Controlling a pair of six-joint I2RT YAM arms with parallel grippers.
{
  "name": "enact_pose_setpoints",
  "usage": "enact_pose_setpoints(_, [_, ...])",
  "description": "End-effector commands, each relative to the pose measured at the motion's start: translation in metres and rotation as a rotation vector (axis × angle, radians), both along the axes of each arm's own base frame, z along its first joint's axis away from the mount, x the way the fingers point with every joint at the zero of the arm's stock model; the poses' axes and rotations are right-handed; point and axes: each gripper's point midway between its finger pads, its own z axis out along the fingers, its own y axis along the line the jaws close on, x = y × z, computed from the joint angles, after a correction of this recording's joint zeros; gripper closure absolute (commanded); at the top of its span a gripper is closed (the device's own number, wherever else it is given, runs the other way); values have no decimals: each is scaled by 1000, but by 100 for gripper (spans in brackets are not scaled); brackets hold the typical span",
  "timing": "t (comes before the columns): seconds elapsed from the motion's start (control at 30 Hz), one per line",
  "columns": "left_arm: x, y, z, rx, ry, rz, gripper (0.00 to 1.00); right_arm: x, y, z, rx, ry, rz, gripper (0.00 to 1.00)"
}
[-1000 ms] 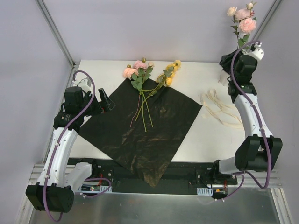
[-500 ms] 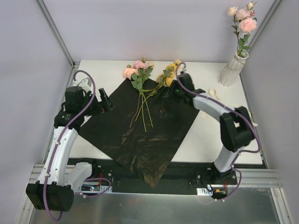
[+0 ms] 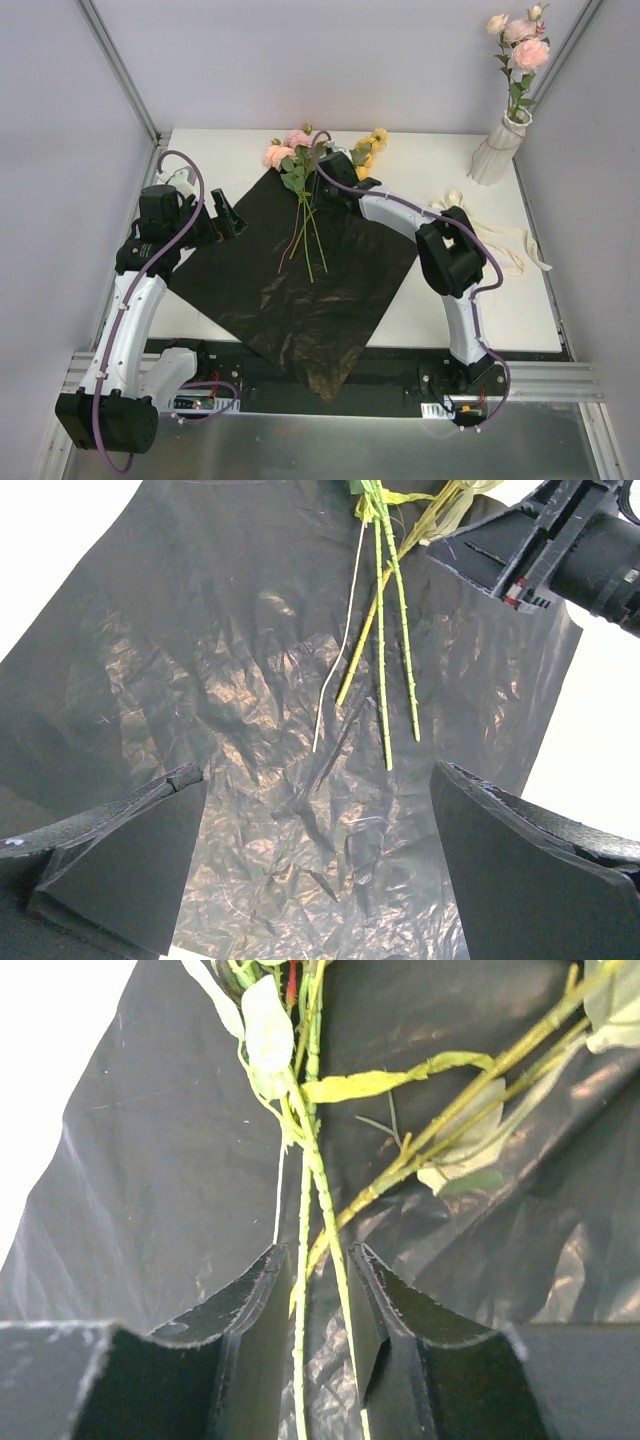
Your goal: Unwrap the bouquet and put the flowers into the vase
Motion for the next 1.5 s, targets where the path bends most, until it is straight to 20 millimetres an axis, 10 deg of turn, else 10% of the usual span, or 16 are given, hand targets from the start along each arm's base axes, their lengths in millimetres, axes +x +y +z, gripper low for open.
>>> enact_pose_setpoints(0.0, [2,-6,13,-6,-56,-26,1,17,9,5,-61,-78,27,65])
enact_pose_setpoints(1.17, [2,-6,13,-7,-55,-29,1,26,34,-41,-186,-92,154,74])
enact_pose_setpoints(1.47, [2,-6,14,-7,-58,-28,1,26,38,-12,-170,-191,184,100])
